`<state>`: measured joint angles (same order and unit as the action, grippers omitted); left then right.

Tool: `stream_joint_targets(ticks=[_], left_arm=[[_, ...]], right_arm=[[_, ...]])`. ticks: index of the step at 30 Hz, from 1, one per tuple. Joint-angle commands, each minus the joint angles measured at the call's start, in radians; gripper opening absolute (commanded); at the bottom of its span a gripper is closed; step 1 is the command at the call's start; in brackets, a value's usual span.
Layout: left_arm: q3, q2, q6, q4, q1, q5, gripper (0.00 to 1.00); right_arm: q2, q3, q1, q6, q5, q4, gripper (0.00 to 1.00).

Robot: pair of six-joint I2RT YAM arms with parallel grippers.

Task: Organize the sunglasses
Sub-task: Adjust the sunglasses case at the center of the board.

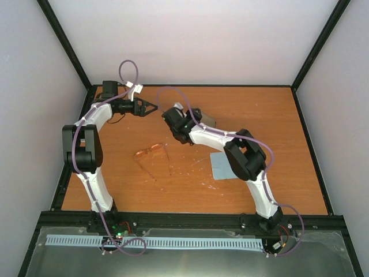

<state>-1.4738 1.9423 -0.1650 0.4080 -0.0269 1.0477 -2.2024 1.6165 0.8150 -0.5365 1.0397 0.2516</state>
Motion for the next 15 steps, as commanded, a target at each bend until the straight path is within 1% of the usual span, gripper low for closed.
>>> stream_joint_targets(ticks=[1,3,4,5,6,8,9,10,11,12,15], left_arm=[[-0.016,-0.049,0.019,-0.038,-0.003,0.048,1.00],[-0.026,-0.051,0.006,-0.021,0.000,0.062,0.99],[-0.031,-0.051,-0.013,-0.002,0.004,0.065,1.00],[-0.033,-0.052,-0.032,0.015,0.009,0.062,0.99],[-0.029,-0.054,-0.044,0.028,0.013,0.059,0.99],[-0.010,-0.058,-0.059,0.034,0.020,0.056,0.99],[0.000,-0.060,-0.060,0.034,0.021,0.057,0.99],[0.009,-0.060,-0.060,0.035,0.021,0.062,0.99],[0.017,-0.059,-0.057,0.033,0.022,0.065,0.99],[0.024,-0.057,-0.054,0.031,0.022,0.066,0.99],[0.030,-0.059,-0.046,0.025,0.022,0.062,0.99]], right_arm=[[0.176,0.108,-0.002,0.444,-0.034,0.301,0.47],[0.225,0.139,-0.047,0.703,-0.112,0.510,0.53],[0.256,0.138,-0.077,0.798,-0.188,0.585,0.53],[0.288,0.117,-0.103,0.869,-0.268,0.625,0.50],[0.332,0.076,-0.123,0.889,-0.351,0.622,0.43],[0.406,-0.016,-0.129,0.852,-0.478,0.551,0.22],[0.416,-0.036,-0.129,0.831,-0.533,0.534,0.14],[0.403,-0.014,-0.129,0.824,-0.559,0.550,0.09],[0.370,0.015,-0.129,0.811,-0.583,0.584,0.05],[0.330,0.058,-0.129,0.795,-0.612,0.607,0.03],[0.208,0.174,-0.129,0.784,-0.665,0.652,0.03]])
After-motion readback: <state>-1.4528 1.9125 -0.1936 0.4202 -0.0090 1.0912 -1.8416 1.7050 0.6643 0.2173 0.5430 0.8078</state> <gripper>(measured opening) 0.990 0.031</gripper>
